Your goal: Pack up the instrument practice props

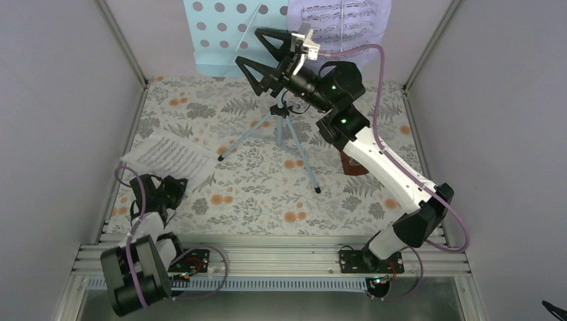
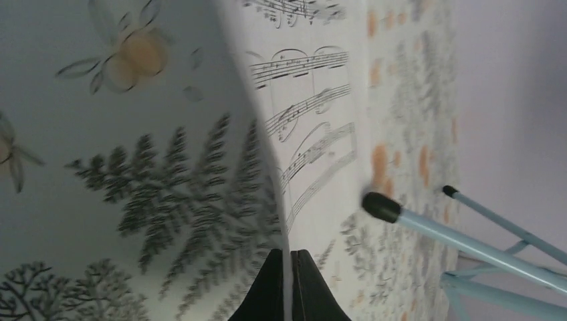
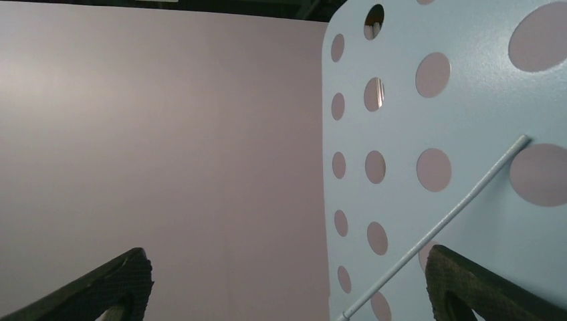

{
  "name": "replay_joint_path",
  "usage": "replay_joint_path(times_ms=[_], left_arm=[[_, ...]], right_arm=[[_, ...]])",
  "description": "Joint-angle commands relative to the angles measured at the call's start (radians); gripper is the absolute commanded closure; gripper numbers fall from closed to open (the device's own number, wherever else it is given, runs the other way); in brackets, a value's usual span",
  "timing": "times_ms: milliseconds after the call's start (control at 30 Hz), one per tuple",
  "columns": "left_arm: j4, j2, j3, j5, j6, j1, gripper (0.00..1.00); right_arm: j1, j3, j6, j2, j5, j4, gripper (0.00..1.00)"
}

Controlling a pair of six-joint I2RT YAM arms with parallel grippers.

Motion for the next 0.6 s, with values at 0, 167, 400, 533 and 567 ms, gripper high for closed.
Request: replay_joint_path(times_ms=[0, 167, 400, 533, 567], left_arm=[[0.159, 0.143, -0.023, 0.064, 0.014, 0.002, 0.98], [0.200, 0.196, -0.012, 0.080, 0.019, 0.002, 0.52], [-0.009, 0.096, 0.101, -0.035, 0.087, 0.004, 0.01], [-0.240, -0.086, 0.191, -0.298, 0.087, 0.004, 0.00], [-0.273, -0.119, 0.198, -0.345, 0.080, 0.004, 0.00]], right_arm=[[0.005, -0.019, 0.003, -0.036, -0.031, 0.007, 0.03], [0.005, -0.035, -0.013, -0.078, -0.049, -0.030, 0.01], [0.005, -0.107, -0.083, -0.184, -0.014, -0.124, 0.00], [0.004, -0.156, -0.202, -0.295, 0.307, -0.316, 0.00], [0.004, -0.166, -0.217, -0.314, 0.376, -0.337, 0.00]])
